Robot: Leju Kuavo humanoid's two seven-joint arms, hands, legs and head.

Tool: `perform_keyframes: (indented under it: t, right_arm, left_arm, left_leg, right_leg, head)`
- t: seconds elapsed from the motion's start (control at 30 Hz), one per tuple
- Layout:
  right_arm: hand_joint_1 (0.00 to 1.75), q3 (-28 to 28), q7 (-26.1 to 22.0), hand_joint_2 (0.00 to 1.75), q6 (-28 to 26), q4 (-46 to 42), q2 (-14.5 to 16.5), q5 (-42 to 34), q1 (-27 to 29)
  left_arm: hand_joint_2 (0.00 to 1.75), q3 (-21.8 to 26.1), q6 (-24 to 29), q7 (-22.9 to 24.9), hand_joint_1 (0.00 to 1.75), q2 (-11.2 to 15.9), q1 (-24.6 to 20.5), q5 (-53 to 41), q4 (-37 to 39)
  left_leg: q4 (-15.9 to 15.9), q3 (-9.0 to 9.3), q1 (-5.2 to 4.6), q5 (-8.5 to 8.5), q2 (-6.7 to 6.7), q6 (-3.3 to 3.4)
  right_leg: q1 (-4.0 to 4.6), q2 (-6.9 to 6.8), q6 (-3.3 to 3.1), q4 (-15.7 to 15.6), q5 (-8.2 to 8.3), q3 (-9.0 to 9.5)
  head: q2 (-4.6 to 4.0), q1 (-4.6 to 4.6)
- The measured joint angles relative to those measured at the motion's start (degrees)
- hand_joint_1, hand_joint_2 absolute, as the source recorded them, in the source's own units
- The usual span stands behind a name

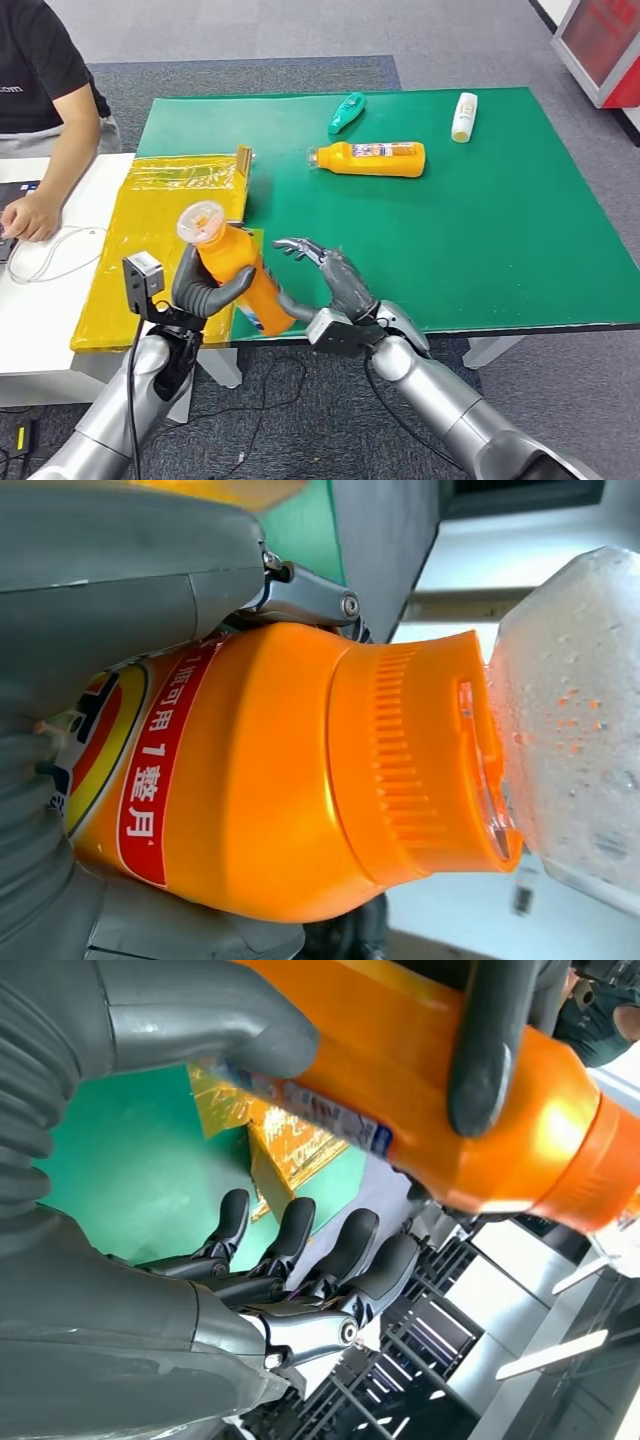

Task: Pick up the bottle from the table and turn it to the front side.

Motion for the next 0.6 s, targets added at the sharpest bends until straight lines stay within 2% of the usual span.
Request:
perform_keyframes:
  t: [0.27, 0.6]
  right_arm:
    - [1.75, -1.18, 0.0, 1.75, 0.03, 0.06, -0.01, -1.06, 0.97]
    - [1.75, -3.2, 0.0, 1.75, 1.23, 0.26, -0.01, -2.17, 1.99]
  left_arm:
    - [1.75, -0.05, 1.76, -0.92, 1.75, 4.65, -1.81, -9.46, 0.05]
    - [1.75, -0.39, 1.99, 0.07, 1.75, 8.82, -3.28, -16.18, 1.3]
  left_leg:
    - [0.0, 0.0, 0.0, 0.01, 0.0, -0.01]
    - [0.0, -0.01, 0.0, 0.01, 0.0, -0.01]
  right_leg:
    - [0.01, 0.0, 0.0, 0.01, 0.0, -0.01]
    - [0.01, 0.0, 0.0, 0.0, 0.0, -0.03]
  head:
    - [0.0, 0.01]
    - [0.0, 0.0]
